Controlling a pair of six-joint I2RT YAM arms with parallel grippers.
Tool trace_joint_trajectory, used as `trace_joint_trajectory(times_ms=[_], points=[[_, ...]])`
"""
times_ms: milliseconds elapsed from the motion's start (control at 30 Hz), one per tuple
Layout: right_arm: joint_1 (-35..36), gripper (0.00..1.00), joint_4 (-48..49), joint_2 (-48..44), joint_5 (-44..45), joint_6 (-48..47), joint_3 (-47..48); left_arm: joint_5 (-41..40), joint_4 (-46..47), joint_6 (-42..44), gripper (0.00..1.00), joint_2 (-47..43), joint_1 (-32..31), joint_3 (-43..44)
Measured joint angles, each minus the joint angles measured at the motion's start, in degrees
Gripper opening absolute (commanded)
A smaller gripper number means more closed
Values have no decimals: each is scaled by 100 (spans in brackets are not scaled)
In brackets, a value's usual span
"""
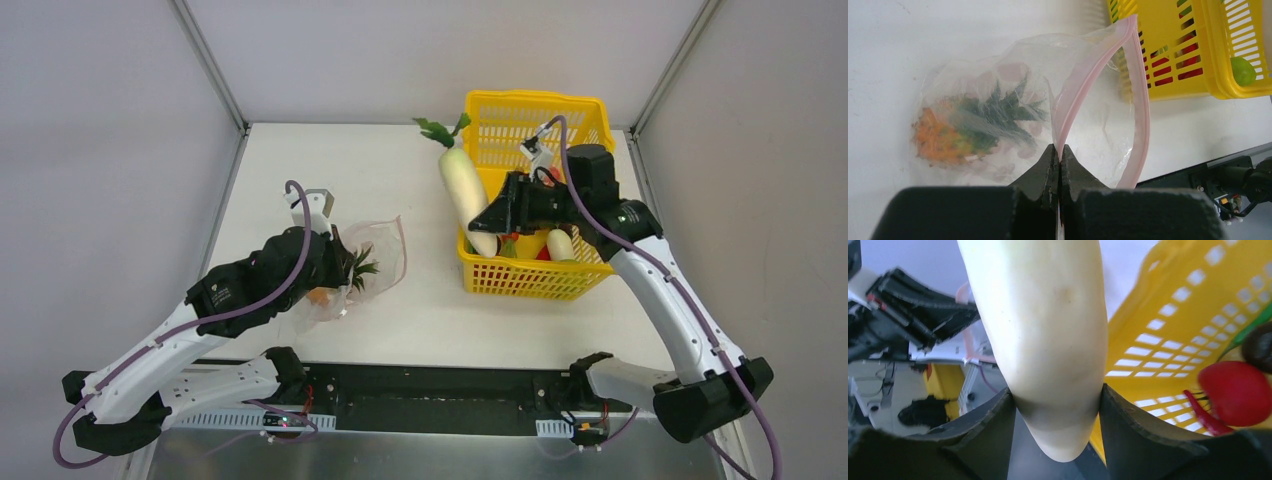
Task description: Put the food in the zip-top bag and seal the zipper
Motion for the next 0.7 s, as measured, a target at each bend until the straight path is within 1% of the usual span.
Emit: trace_joint_trajectory(times_ms=[67,233,400,533,700], points=[[321,8,-369,103,24,-181,214,-2,0,2,0,9,0,0],[1464,7,-1303,326,439,-640,667,-2,0,7,0,74,0,0],[2439,7,-2109,404,1156,-944,850,-4,0,7,0,146,0,7],[2844,6,-2603,490,1600,-1134,863,-7,0,7,0,219,0,22],[3263,5,-2905,669,1947,-1270,863,-7,0,11,0,343,0,72]])
